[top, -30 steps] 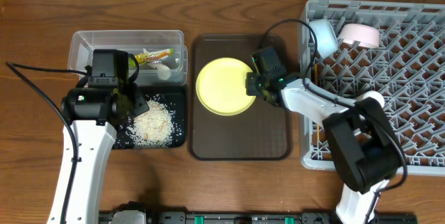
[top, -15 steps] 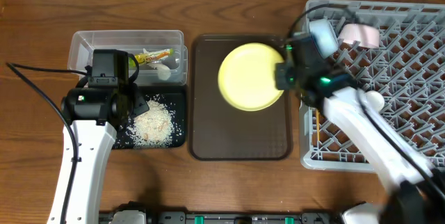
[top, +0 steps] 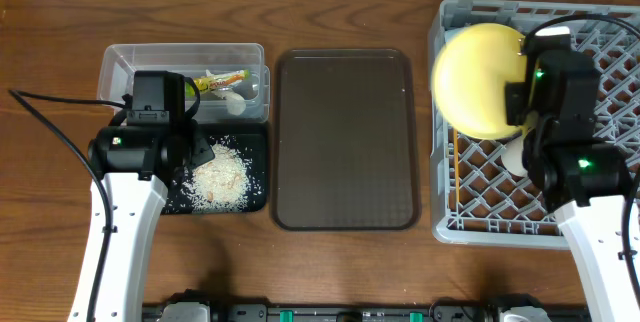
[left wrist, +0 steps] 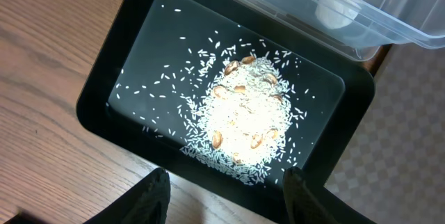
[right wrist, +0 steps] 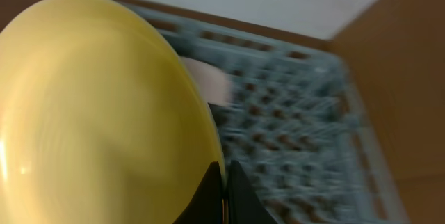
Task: Sort waste into correct bins and load items into the dishwasher rack
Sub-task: 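Lift the yellow plate and stand it upright in the rack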
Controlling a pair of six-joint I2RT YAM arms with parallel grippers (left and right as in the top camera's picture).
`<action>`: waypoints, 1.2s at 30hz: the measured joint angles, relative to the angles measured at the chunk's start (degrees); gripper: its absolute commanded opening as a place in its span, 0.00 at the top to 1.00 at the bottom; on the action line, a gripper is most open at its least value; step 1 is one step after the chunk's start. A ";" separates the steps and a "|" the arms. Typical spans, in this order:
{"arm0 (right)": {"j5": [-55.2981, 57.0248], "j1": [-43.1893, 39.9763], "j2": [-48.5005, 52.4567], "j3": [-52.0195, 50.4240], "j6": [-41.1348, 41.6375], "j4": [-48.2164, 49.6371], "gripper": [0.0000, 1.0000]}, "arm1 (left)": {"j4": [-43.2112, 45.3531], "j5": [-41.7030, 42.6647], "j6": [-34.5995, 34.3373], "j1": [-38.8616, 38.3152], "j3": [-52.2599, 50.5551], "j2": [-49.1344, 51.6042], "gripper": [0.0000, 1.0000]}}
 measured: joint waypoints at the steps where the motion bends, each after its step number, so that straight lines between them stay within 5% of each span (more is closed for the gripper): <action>1: 1.55 -0.39 0.04 0.00 -1.97 -0.15 0.99 | 0.00 0.00 0.00 0.00 0.00 0.00 0.45; 10: 14.36 -1.29 3.37 0.00 -12.24 -3.39 0.99 | 0.02 0.00 0.00 0.00 0.00 0.00 0.45; 20: 15.13 0.55 12.31 0.00 -4.92 -6.08 0.98 | 0.00 0.00 -0.02 0.00 0.00 0.00 0.45; 22: 13.05 1.33 12.87 0.00 -1.62 -5.35 0.91 | 0.00 0.00 -0.22 0.00 0.00 0.00 0.45; 27: 7.26 1.86 12.83 0.00 7.63 -3.76 0.51 | 0.11 0.00 -0.50 0.00 0.00 0.00 0.44; 36: -6.73 -1.66 6.14 -0.02 15.30 -4.11 0.21 | 7.39 5.05 3.74 -0.48 0.00 0.00 0.29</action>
